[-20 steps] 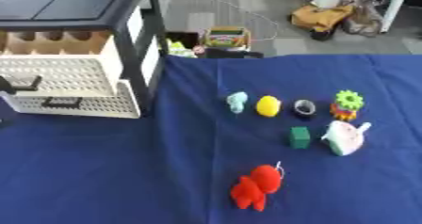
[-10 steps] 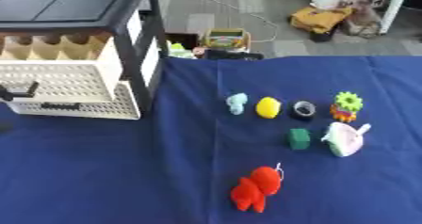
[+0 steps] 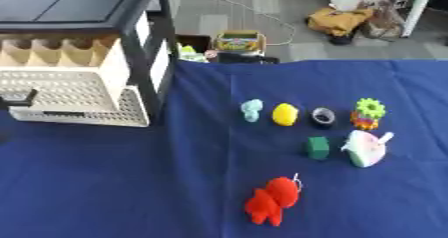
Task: Pick up objects from table and place into drawer.
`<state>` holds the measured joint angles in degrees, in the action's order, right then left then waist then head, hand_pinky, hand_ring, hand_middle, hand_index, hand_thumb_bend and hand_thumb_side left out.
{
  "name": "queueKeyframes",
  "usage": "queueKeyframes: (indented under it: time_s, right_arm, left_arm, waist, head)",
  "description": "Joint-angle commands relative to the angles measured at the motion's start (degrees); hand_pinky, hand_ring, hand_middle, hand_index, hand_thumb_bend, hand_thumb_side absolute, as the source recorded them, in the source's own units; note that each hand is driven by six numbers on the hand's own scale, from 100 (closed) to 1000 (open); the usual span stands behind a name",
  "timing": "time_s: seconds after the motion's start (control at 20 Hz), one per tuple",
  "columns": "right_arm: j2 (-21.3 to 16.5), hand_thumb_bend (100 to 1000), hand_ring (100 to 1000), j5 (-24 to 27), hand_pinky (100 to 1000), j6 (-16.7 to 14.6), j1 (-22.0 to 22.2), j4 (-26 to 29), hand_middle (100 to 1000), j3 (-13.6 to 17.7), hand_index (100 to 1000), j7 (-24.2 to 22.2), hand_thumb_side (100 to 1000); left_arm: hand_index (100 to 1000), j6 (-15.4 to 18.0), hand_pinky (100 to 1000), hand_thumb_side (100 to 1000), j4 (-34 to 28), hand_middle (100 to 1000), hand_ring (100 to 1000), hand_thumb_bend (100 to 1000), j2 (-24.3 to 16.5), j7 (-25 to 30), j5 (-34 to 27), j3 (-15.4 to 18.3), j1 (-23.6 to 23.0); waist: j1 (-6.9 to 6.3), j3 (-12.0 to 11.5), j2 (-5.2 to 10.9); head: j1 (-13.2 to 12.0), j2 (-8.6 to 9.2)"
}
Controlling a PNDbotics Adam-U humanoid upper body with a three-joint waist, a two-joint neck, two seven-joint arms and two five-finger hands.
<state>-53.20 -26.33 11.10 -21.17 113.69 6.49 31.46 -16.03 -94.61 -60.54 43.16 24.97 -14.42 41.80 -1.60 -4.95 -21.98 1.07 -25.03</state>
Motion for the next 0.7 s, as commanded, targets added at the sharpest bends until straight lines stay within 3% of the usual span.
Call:
queueKeyframes:
  time_s: [0.05,0.7]
  right_arm:
    - [-1.11,100,712,0.32,634,-0.02,-0.57,0.90,693,0.83,731,0.32,1000]
    - [-1.00,100,711,0.44,634,-0.06,-0.57,0.90,693,0.87,731,0.45,1000]
  left_arm:
    - [802,-0.29,100,464,-1.63,100,100,359,-2.96,-0.14,-0.54,1.31,-0.06]
    - [795,-0.75,100,462,-4.87,100,100,358,-4.27,0.31,-0.83,1.55,-2.61]
  waist:
    - [0.15,-0.06,1.37]
    - [0.32,-0.08,1.38]
  head:
    - [-0.27,0.64]
    - [-0.44,0.71]
